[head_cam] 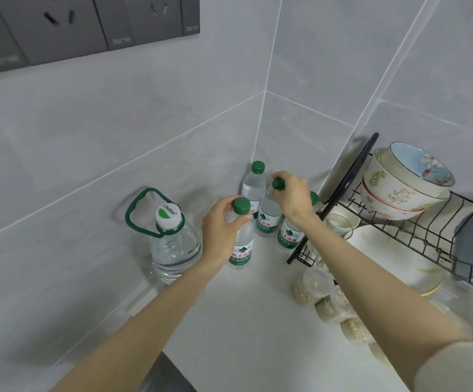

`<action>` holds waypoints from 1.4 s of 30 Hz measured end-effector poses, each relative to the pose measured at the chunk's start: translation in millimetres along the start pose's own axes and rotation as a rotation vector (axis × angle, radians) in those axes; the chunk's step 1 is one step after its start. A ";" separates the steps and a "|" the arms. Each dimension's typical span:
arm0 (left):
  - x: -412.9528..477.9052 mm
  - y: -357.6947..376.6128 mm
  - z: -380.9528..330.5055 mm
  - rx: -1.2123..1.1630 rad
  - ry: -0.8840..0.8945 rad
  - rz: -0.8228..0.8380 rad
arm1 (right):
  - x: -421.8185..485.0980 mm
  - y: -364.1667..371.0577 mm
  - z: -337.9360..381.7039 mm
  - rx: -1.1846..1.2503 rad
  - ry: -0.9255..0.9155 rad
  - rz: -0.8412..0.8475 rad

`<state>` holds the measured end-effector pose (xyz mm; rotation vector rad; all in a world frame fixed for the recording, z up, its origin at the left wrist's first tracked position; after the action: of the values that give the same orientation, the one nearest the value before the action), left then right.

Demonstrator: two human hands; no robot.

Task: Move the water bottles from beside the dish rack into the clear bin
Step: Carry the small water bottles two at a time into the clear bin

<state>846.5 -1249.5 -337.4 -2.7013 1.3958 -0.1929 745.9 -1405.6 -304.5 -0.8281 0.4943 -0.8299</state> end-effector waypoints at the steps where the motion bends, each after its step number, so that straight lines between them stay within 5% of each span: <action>1: -3.6 -0.2 -0.3 0.003 0.001 0.008 | -4.1 1.2 0.9 -0.005 -0.019 -0.001; 19: -95.9 -8.7 -22.4 0.009 0.075 0.148 | -137.9 -23.4 29.2 -0.100 -0.221 -0.029; 42: -219.2 -1.0 1.9 0.117 0.066 0.349 | -320.2 27.0 -27.0 -0.012 -0.155 0.015</action>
<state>722.0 -1069.9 -354.1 -2.3321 1.7829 -0.3245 549.9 -1150.0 -319.2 -0.8916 0.3682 -0.7427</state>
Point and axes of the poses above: each hand's wrist, its own x-axis towards the middle knuckle, its own y-axis out of the palm, z = x × y, the point moved 6 cm from there along x, towards the middle knuckle, and after that the axes turned 11 degrees about z, right-handed, at the moved point
